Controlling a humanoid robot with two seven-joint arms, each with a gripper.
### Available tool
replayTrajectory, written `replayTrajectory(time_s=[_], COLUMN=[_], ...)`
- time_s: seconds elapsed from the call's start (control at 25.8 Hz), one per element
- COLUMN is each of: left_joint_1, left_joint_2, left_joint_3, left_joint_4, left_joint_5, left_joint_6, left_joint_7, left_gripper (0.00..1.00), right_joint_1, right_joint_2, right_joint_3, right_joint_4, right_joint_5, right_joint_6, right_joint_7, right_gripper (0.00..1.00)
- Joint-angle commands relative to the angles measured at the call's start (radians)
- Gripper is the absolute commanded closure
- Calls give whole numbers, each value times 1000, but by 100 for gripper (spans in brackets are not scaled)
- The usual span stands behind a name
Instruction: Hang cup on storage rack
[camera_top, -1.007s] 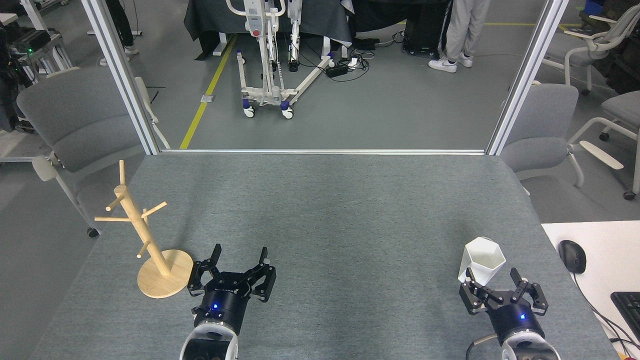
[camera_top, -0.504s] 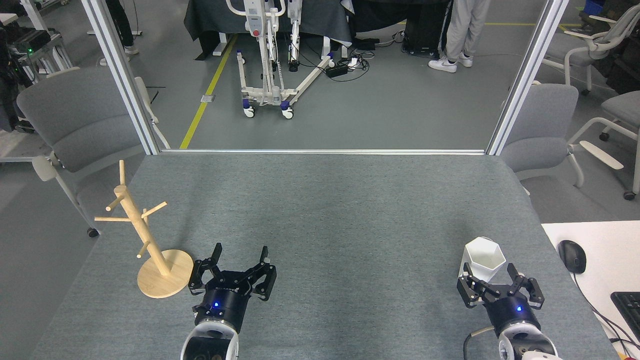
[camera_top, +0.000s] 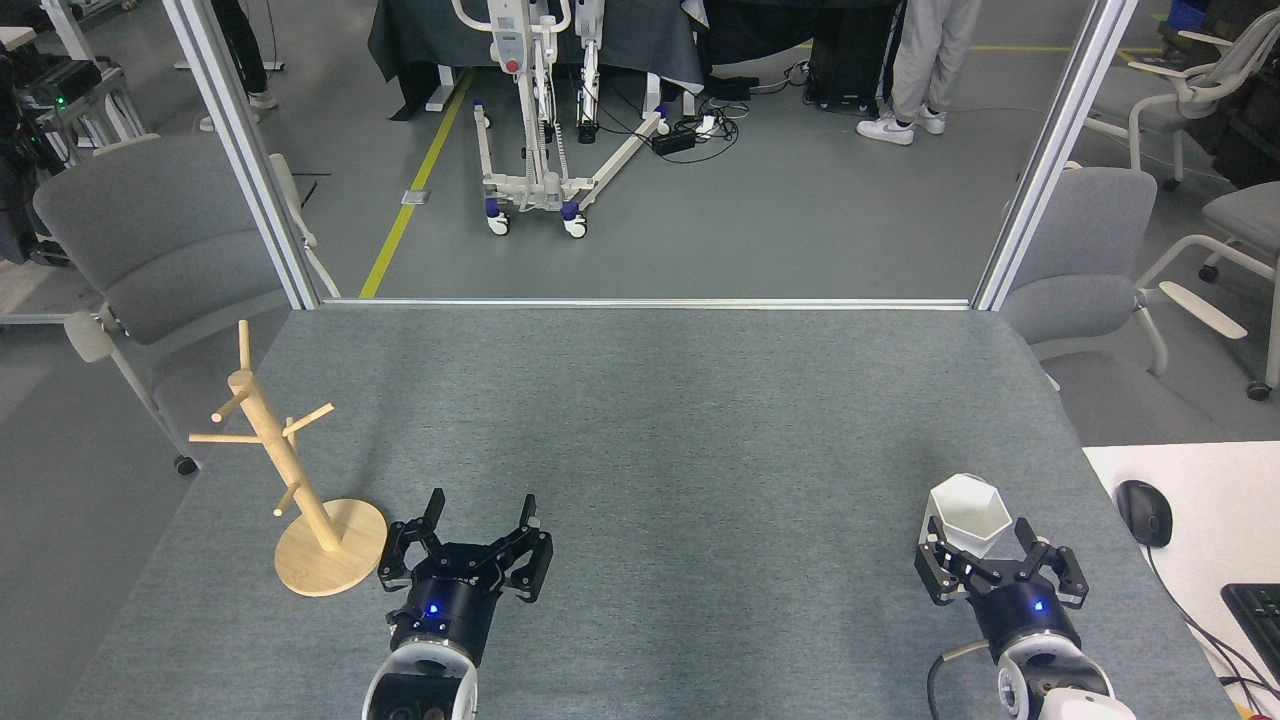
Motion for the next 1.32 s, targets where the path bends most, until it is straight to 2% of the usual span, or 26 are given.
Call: replayTrajectory(time_s=[0.0,1.28], left_joint_1=[-1,-10], left_joint_2=[0,0], left_joint_3=[0,4], left_joint_4=[4,38], left_joint_5=[8,16], left_joint_6=[0,0], left_joint_7=[0,-2], left_gripper=[1,1], right_joint_1=[-23,-113], right_joint_2=[-1,-3], right_joint_3=[2,3], right_joint_4=[31,153], right_joint_5=[2,10], right_joint_6=[6,9], right_joint_7=[-4,-4], right_gripper=[0,0])
